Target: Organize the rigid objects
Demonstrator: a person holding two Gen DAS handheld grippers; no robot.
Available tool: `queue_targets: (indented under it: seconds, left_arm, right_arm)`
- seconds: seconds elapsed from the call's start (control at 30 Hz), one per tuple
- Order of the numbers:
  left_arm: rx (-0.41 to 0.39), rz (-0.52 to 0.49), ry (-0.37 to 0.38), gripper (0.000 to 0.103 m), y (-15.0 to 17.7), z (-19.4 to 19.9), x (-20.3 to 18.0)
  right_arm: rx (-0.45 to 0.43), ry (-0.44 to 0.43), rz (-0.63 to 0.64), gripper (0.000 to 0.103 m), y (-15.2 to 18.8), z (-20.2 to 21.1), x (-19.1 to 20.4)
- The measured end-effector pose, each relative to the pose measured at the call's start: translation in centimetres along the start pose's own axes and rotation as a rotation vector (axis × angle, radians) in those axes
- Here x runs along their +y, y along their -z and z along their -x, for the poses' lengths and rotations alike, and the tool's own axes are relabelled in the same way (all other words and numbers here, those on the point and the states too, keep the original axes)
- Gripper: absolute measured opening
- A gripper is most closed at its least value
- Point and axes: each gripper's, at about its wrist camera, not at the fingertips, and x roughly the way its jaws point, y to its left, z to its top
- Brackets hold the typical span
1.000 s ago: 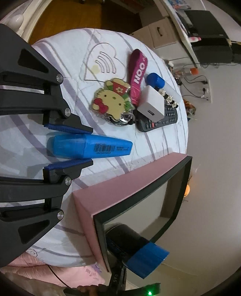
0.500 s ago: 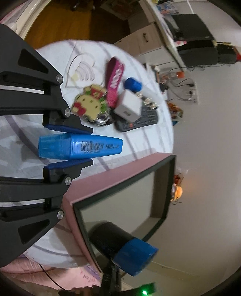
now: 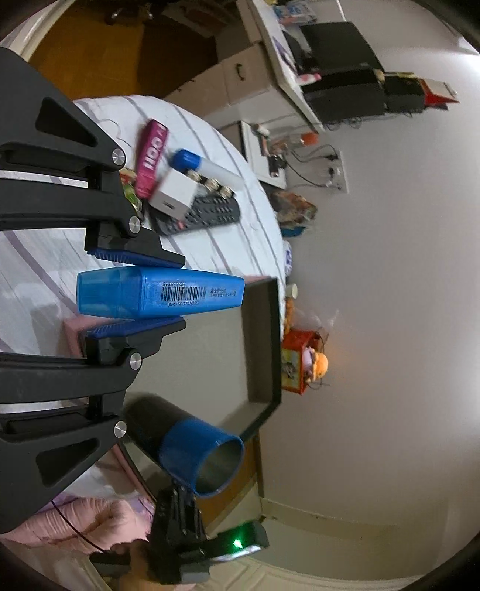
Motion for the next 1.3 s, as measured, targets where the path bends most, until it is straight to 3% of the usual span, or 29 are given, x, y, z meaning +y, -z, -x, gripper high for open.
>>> queue_targets:
  seconds: [0.3,0.57,0.77,0.83,0.9,0.97,1.1,1.3]
  left_arm:
    - [0.061,-0.05,0.092,0.027,-1.5,-3.8,-3.7]
    - [0.167,-0.071,0.103,0.027,0.5,-7.3,-5.5]
    - [0.159,-0.069,0.097,0.028,0.7,-6.8,-5.5]
    - [0.153,-0.067,0.094,0.037,0.7,-6.5,-5.2]
    - [0.138,-0.05,0.089,0.066,0.7,-6.0,-4.7]
    - [0.103,-0.015,0.113,0.078,0.6,-4.8,-4.0]
    - [0.037,0.049,0.136,0.092,0.3,-2.6,-2.1]
    - [-0.019,0.066,-0.02,0.099,1.4,0.7,2.8]
  right_arm:
    - [0.002,0.0,0.003,0.016,0.0,0.0,0.0]
    - [0.003,0.001,0.003,0.016,-0.1,0.0,0.1]
    - [0.003,0.001,0.002,0.016,-0.1,0.0,0.1]
    - [0.003,0.002,0.003,0.016,-0.1,0.0,0.1]
    - [0.004,0.0,0.002,0.016,0.0,0.0,0.0]
    - [0.004,0.001,0.003,0.016,-0.1,0.0,0.2]
    - [0.005,0.003,0.005,0.016,-0.1,0.0,0.1]
    - [0.005,0.002,0.003,0.016,-0.1,0.0,0.2]
